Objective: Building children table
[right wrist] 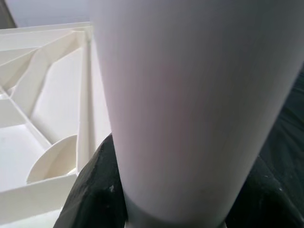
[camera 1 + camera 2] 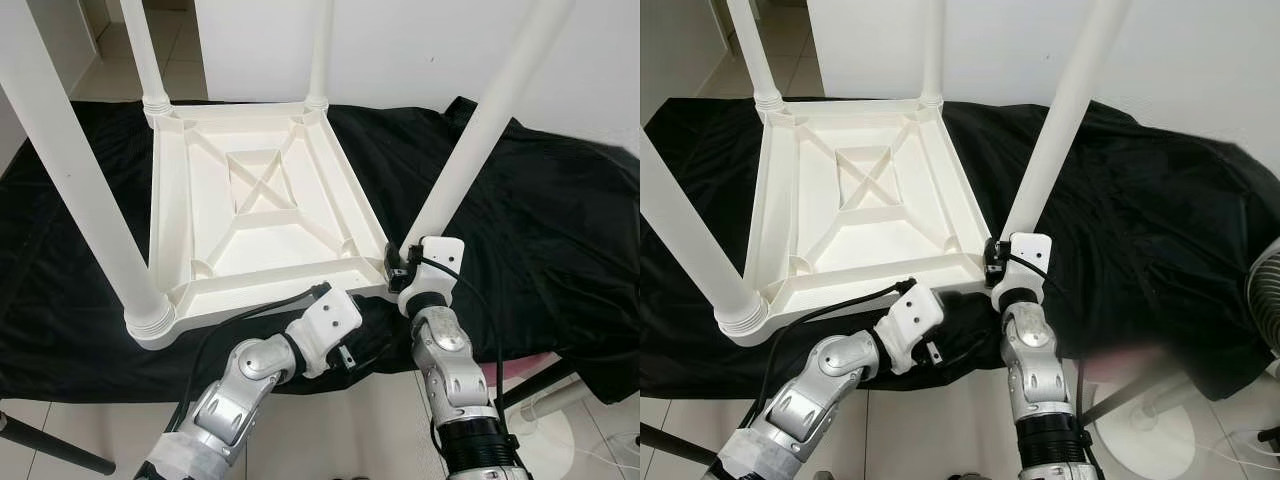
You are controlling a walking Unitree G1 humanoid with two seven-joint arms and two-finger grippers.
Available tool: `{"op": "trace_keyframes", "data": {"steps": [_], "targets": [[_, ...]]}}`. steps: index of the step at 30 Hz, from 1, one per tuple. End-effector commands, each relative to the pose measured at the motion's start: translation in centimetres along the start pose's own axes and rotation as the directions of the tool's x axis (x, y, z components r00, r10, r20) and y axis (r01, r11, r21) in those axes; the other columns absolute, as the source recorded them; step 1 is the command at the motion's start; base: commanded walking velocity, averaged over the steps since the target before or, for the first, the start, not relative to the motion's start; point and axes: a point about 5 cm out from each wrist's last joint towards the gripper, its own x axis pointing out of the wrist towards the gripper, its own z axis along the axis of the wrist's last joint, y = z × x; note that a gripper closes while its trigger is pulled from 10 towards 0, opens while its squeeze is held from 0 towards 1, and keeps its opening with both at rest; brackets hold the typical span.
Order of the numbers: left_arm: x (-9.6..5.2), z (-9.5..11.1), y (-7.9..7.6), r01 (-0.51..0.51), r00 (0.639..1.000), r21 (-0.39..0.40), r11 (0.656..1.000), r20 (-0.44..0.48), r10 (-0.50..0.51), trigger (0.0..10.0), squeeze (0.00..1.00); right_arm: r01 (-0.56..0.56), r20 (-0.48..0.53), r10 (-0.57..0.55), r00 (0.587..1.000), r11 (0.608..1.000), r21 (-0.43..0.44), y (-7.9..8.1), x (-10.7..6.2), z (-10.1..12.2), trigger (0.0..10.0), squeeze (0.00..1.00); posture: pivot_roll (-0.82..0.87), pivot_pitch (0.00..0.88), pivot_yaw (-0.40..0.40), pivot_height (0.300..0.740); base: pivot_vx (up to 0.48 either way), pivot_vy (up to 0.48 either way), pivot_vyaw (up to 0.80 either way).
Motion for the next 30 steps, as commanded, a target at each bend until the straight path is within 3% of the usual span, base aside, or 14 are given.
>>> {"op": "trace_keyframes", "data": {"steps": [1,3,4,5,13,14,16,20,23,25,27,30], "targets": [[0.3,0.1,-0.4,0.004,1.0,0.007,1.0,0.005,-0.004,10.0,0.0,0.009,-0.028,-0.008,1.0,1.0,0.019,-0.2,-0.3,-0.5,10.0,0.62,-0.06,0.05,-0.085,0.74,0.0,0.0,0.0],[0.3,0.1,-0.4,0.004,1.0,0.007,1.0,0.005,-0.004,10.0,0.0,0.009,-0.028,-0.008,1.0,1.0,0.019,-0.2,-0.3,-0.5,10.0,0.62,-0.06,0.05,-0.085,0.74,0.0,0.0,0.0],[0.3,0.1,-0.3,0.004,1.0,0.008,1.0,0.006,-0.004,10.0,0.0,-0.017,-0.009,0.017,1.0,0.999,0.037,-0.3,-0.3,-0.2,10.0,1.0,-0.06,0.053,-0.084,0.74,0.0,0.0,0.0],[0.2,0.3,-0.2,-0.001,1.0,-0.008,1.0,0.017,0.002,10.0,0.0,-0.073,0.028,0.072,0.997,0.996,0.052,-0.6,-0.4,0.4,10.0,1.0,-0.06,0.057,-0.08,0.74,0.0,0.0,0.0],[0.2,0.7,-0.1,-0.008,0.999,-0.03,1.0,0.039,0.009,10.0,0.0,-0.165,0.043,0.164,0.985,0.986,0.019,-1.2,-0.6,0.8,10.0,1.0,-0.06,0.059,-0.077,0.74,0.0,0.0,0.0],[0.2,0.8,0.1,-0.011,0.999,-0.034,0.999,0.045,0.013,10.0,0.0,-0.217,0.039,0.216,0.976,0.976,0.005,-1.6,-0.6,0.9,10.0,0.0,-0.07,0.058,-0.075,0.74,0.0,0.0,0.0],[0.4,1.1,0.6,-0.015,0.998,-0.032,0.999,0.054,0.017,10.0,0.0,-0.319,0.019,0.32,0.947,0.947,-0.026,-2.7,-0.4,0.8,10.0,0.0,-0.07,0.053,-0.075,0.74,0.0,0.0,0.0],[0.3,1.1,0.6,-0.014,0.998,-0.03,0.999,0.055,0.016,10.0,0.0,-0.33,0.016,0.33,0.944,0.944,-0.03,-2.9,-0.3,0.8,10.0,0.0,-0.07,0.051,-0.077,0.74,0.0,0.0,0.0],[0.6,1.2,0.8,-0.017,0.998,-0.028,0.999,0.058,0.019,10.0,0.0,-0.393,0.002,0.394,0.919,0.918,-0.06,-3.3,0.1,0.6,10.0,0.0,-0.07,0.044,-0.079,0.74,0.0,0.0,0.0],[0.8,1.3,1.1,-0.021,0.998,-0.021,1.0,0.063,0.022,10.0,0.0,-0.502,-0.012,0.503,0.864,0.859,-0.101,-3.4,0.9,0.7,10.0,0.0,-0.07,0.035,-0.082,0.74,0.0,0.0,0.0],[0.8,1.3,1.1,-0.021,0.998,-0.021,1.0,0.063,0.022,10.0,0.0,-0.502,-0.012,0.503,0.864,0.859,-0.101,-3.4,0.9,0.7,10.0,0.0,-0.07,0.035,-0.082,0.74,0.0,0.0,0.0],[0.7,1.4,1.2,-0.025,0.998,-0.015,1.0,0.064,0.026,10.0,0.0,-0.572,-0.03,0.573,0.819,0.812,-0.117,-3.3,1.4,0.9,10.0,0.0,-0.06,0.027,-0.083,0.74,0.0,0.0,0.0]]}}
